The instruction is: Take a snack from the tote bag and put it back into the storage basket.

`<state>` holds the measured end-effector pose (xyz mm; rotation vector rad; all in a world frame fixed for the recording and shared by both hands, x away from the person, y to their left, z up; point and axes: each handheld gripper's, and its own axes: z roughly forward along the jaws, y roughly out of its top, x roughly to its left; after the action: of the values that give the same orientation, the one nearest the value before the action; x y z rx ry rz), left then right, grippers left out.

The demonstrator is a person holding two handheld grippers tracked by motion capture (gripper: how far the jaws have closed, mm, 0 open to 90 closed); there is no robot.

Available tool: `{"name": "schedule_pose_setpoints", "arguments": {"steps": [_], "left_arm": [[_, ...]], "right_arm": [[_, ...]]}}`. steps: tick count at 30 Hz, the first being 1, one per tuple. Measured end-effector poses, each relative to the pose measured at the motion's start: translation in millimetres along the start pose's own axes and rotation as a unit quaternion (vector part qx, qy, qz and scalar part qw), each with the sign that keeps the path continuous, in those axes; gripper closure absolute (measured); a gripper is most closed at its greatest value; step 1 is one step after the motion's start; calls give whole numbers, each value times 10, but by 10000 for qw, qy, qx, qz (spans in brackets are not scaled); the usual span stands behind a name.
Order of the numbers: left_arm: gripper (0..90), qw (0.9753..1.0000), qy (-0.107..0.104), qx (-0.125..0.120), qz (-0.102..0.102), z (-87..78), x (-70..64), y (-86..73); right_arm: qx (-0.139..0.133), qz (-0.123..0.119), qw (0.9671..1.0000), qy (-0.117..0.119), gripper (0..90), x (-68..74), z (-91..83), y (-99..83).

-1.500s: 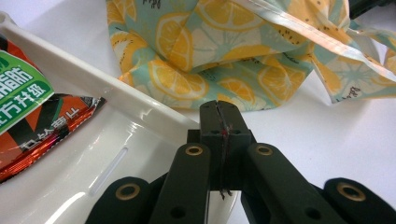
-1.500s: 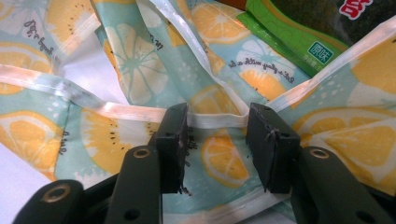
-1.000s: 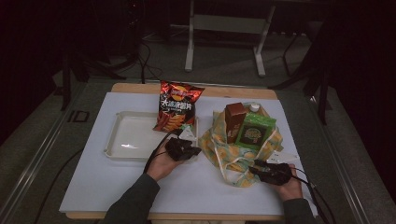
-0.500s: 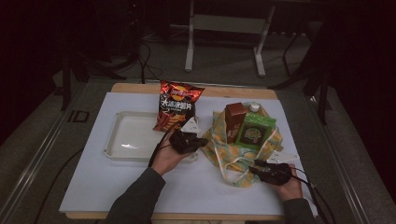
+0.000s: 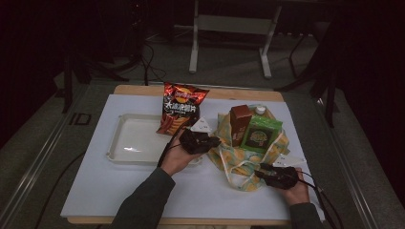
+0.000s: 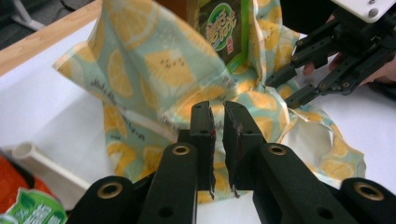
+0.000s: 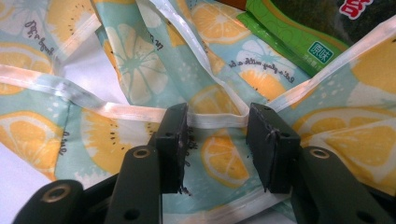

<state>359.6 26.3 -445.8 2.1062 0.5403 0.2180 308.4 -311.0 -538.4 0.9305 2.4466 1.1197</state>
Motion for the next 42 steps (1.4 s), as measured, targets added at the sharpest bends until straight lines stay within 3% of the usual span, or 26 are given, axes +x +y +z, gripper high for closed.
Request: {"name": "schedule_pose_setpoints", "arguments": {"steps": [17, 25, 30, 37, 42], "left_arm": [[678, 9998, -153, -135, -45, 158, -9, 204], [587, 9996, -61, -229, -143, 201, 1, 301], [585, 9996, -69, -266, -46, 231, -33, 376], [544, 9990, 268, -290, -193, 233, 35, 480], [438, 9982, 394, -321, -310, 215, 133, 533]], "right_arm": [[-4, -1, 10000, 4, 581, -1, 1, 0], [-3, 2, 10000, 7, 580, -1, 1, 0], [-5, 2, 10000, 7, 580, -2, 1, 0], [-5, 3, 10000, 10, 578, -1, 1, 0], [-1, 6, 10000, 17, 578, -3, 0, 0]]}}
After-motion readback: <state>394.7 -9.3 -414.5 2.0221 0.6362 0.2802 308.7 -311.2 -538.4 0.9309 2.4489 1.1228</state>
